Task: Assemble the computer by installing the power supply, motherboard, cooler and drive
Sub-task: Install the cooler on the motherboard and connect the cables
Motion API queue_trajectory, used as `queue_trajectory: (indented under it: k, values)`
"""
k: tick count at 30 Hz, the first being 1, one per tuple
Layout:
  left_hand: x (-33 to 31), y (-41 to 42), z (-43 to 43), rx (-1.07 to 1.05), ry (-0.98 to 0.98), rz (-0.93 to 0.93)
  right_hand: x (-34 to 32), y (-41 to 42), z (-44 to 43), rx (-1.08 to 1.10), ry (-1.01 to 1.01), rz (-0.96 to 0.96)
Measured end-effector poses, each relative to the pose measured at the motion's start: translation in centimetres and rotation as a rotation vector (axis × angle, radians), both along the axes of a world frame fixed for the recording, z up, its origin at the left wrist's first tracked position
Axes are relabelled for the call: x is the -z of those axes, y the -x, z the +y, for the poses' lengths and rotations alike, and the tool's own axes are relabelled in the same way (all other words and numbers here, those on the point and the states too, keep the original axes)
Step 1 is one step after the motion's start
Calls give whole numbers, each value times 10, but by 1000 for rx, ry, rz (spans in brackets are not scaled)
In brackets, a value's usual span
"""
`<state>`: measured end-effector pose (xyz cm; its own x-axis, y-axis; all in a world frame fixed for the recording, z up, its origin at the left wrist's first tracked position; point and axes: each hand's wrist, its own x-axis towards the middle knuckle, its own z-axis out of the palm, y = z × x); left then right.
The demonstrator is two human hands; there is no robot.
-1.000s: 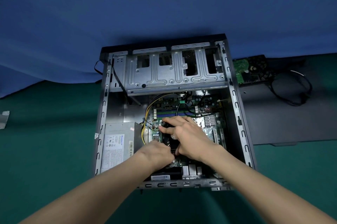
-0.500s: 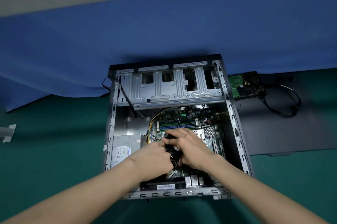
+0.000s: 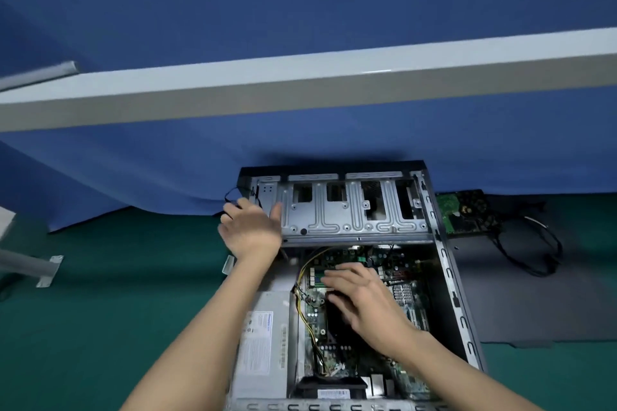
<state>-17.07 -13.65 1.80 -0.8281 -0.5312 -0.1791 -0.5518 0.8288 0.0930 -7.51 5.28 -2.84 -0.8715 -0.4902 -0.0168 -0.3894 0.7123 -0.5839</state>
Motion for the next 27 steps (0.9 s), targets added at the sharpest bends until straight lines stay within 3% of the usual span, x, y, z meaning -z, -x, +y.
queue_trajectory:
  k: [3,4,7,8,11,13,18,21,25,27]
  values:
    - [4,16,4,-91,-138,-31,-22,11,-9,198,159,-33]
    - [4,16,7,-107,-260,37,-28,16,-11,260,219,-81]
    - [-8,-4,32,-32,-902,295,-48,39,-17,445,499,-301]
    - [-10,-15,43,144,-916,309,-56,48,-18,506,647,-416]
    - [-11,-49,67,650,-609,204,-74,68,-12,620,1029,-798]
    - [-5,-64,71,840,-455,198,-83,78,1,633,1222,-911]
    - [9,-82,65,945,-365,45,-97,85,43,552,1204,-1040]
    - [8,-81,71,978,-315,70,-104,87,65,591,1285,-1011]
    - [13,-85,69,1058,-246,-17,-119,98,105,792,1598,-793]
    - [14,-88,65,1031,-252,-60,-123,101,127,857,1626,-689]
